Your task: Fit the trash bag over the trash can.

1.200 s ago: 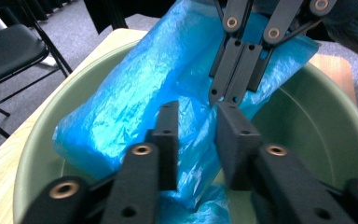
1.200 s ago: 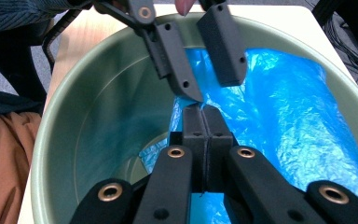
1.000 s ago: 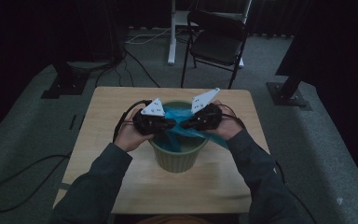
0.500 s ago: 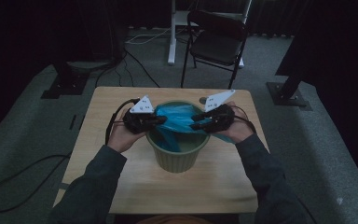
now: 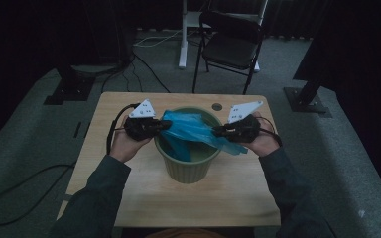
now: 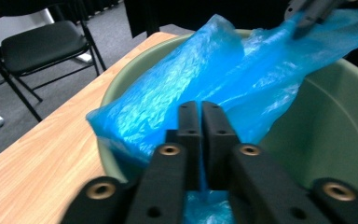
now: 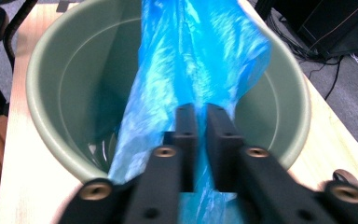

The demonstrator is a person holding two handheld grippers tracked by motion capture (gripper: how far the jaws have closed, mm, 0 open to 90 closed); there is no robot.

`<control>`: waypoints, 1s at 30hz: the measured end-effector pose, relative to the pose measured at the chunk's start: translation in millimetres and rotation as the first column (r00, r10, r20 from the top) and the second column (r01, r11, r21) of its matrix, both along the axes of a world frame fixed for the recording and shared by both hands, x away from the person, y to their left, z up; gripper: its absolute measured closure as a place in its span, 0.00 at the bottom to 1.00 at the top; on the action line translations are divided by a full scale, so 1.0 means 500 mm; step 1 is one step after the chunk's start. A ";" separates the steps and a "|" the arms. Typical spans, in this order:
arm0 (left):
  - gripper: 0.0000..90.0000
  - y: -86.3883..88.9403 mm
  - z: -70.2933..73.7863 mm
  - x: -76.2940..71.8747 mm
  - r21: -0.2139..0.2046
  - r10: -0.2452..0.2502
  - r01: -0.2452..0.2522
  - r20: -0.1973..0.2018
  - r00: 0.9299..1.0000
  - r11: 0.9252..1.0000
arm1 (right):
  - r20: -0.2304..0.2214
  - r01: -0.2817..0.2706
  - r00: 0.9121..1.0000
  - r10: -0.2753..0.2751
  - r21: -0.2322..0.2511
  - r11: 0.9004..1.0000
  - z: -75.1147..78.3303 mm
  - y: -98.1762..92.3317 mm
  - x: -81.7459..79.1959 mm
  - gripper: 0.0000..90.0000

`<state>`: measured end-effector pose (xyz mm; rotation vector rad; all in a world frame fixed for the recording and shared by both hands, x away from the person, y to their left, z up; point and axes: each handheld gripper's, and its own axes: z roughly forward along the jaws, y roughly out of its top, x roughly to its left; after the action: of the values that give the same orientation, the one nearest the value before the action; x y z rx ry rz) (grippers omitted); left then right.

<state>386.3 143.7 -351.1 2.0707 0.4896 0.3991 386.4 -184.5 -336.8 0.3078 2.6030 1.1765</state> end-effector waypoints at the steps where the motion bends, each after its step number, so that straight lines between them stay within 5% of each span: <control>1: 0.90 -0.003 0.002 -0.002 -0.005 -0.016 0.016 0.004 1.000 1.000 | 0.002 0.003 1.000 -0.003 0.005 1.000 0.002 0.000 0.002 0.98; 5: 0.73 -0.018 0.012 -0.011 -0.001 -0.042 0.042 0.037 0.998 0.999 | 0.006 0.006 1.000 -0.006 0.021 1.000 0.013 0.011 0.012 0.99; 18: 0.60 -0.091 0.030 -0.023 0.035 -0.145 0.143 0.056 0.988 0.989 | -0.008 0.002 1.000 -0.001 0.070 0.998 0.041 0.055 0.030 1.00; 22: 0.78 -0.109 0.025 -0.023 0.096 -0.098 0.090 0.080 0.992 0.991 | -0.013 -0.012 1.000 0.013 0.082 0.997 0.048 0.060 0.026 0.99; 24: 0.94 -0.106 0.023 -0.024 0.096 -0.087 0.079 0.088 0.992 0.992 | -0.015 -0.033 0.999 0.034 0.084 0.996 0.053 0.054 0.017 0.87; 30: 0.99 -0.076 0.022 -0.033 0.067 -0.067 0.060 0.102 0.993 0.996 | -0.003 -0.015 1.000 0.016 0.144 0.989 0.072 0.011 0.010 0.78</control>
<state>369.9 106.0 -339.9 2.1096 0.3520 0.4876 391.6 -178.9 -300.8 0.3200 2.5332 1.3738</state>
